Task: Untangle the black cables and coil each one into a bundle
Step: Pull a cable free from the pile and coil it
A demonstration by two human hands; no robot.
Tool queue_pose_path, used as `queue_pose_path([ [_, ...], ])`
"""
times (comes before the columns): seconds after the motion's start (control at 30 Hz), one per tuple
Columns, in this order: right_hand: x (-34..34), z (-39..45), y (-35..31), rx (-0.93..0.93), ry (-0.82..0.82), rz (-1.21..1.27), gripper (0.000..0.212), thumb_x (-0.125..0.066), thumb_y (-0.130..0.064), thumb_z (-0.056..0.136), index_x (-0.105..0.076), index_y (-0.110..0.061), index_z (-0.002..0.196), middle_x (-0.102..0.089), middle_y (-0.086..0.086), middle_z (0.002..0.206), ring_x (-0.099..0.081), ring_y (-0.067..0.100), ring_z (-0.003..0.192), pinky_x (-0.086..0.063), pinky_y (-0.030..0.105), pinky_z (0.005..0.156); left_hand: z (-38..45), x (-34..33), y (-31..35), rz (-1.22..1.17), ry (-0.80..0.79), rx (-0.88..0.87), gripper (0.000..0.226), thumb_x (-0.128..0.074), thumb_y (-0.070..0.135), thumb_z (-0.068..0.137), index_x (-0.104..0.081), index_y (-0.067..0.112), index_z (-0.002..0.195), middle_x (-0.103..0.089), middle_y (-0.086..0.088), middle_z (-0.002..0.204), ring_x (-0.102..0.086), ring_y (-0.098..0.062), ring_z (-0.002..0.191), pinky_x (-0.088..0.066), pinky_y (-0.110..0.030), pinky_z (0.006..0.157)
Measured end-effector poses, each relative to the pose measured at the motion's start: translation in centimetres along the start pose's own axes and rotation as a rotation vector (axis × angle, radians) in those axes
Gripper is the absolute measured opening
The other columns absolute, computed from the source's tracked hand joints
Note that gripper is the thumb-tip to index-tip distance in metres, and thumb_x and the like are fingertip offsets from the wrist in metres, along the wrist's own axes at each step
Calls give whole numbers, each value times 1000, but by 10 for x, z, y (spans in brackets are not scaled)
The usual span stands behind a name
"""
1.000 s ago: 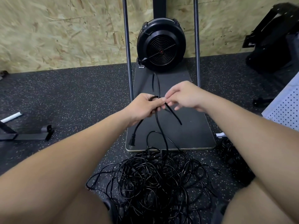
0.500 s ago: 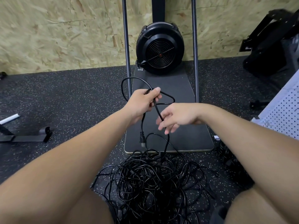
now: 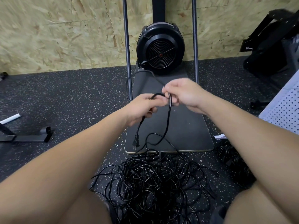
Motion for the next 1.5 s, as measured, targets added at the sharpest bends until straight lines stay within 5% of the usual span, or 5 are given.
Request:
queue_pose_path([
  [0.17,28,10,-13,68,258,293,24,-56,-12,113,-75,2,108,-65,5,82,-46,11,57,-39,27,54,-12,-28,-12,125,-193,41,27,-66,4,95,-84,15,112,-45,-1,73,-34,-12,66,-18,-31,60],
  [0.43,37,8,5,-64,273,66,14,-64,-8,106,-77,-6,111,-81,15,103,-81,18,77,-60,27,67,0,4,-4,110,175,-79,22,-75,25,104,-79,3,106,-61,10,77,-44,-12,69,-29,-27,58],
  [0.87,-46,-19,40,-96,-458,-467,17,-67,-19,109,-73,-14,124,-83,-1,112,-82,14,96,-63,34,82,10,20,11,-82,309,-127,32,-66,35,110,-82,7,106,-60,4,81,-46,-9,63,-27,-20,51],
  [1.3,-19,-10,-9,-50,13,272,17,-52,-11,108,-64,-3,99,-77,28,101,-80,39,81,-58,40,70,0,18,6,79,147,-50,56,-59,70,103,-69,17,87,-60,-1,81,-44,-15,68,-23,-28,55],
  [1.5,17,-5,-16,-1,255,682,23,-47,-7,108,-61,-7,90,-71,15,83,-64,23,59,-54,35,63,-9,1,-9,357,-42,-35,41,-78,56,98,-74,29,129,-74,4,96,-59,-10,84,-44,-22,71],
])
Point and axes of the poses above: each hand's wrist, its own z-axis towards the middle knuckle, its own x-axis out of the back of the hand, y = z × x, the point moved 7 cm from there along z, towards the middle knuckle
